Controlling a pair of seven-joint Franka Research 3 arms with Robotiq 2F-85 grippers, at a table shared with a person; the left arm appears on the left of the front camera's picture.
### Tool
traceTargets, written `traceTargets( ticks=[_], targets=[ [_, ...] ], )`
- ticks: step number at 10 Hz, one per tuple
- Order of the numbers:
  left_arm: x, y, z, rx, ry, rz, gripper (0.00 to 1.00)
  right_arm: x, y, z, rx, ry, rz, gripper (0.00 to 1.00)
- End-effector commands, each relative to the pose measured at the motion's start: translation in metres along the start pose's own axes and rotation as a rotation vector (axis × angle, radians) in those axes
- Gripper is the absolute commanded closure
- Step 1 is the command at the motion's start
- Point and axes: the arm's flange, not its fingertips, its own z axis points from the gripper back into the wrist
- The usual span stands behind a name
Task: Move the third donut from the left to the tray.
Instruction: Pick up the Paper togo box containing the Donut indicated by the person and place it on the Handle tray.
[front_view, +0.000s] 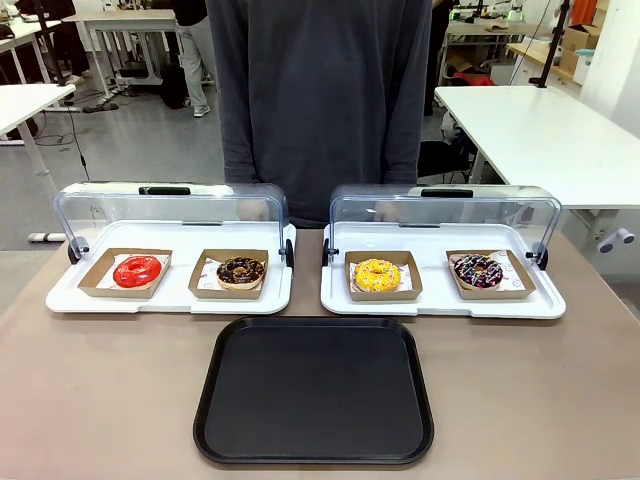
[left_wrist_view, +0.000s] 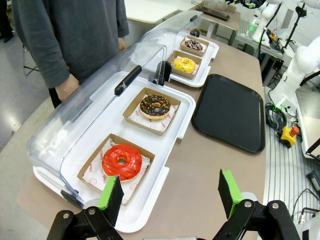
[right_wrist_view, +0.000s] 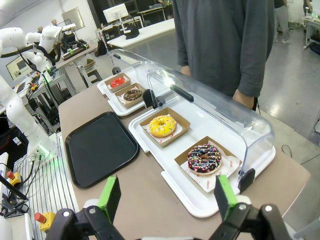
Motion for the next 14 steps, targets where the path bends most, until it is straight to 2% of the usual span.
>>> traceTargets(
  ticks=[1, 14],
  targets=[
    [0.0003, -0.0008, 0.0, -0.004, 0.004, 0.005, 0.0, 0.0024, -0.0016, -0.0004, 0.002, -0.026, 0.017, 0.0],
    [0.0003, -0.0008, 0.0, -0.004, 0.004, 0.005, 0.0, 0.0024, -0.0016, -0.0004, 0.002, -0.026, 0.017, 0.0]
  ],
)
